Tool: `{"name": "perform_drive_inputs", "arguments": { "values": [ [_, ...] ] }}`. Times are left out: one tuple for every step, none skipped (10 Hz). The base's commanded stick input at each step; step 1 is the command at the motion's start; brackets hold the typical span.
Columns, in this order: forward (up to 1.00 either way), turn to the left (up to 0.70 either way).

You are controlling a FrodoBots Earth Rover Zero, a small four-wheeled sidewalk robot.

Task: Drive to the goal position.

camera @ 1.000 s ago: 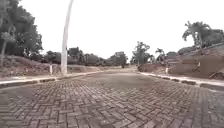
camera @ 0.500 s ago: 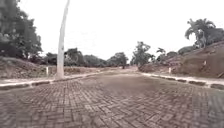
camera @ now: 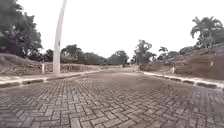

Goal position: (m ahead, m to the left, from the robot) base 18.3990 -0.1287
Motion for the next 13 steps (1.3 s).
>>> {"name": "perform_drive_inputs", "arguments": {
  "values": [
    [1.00,0.00],
    [1.00,0.00],
    [1.00,0.00],
    [1.00,0.00],
    [1.00,0.00],
    [1.00,0.00],
    [1.00,0.00],
    [1.00,0.00],
    [1.00,0.00],
    [1.00,0.00],
    [1.00,0.00],
    [1.00,0.00],
    [1.00,0.00]
  ]
}}
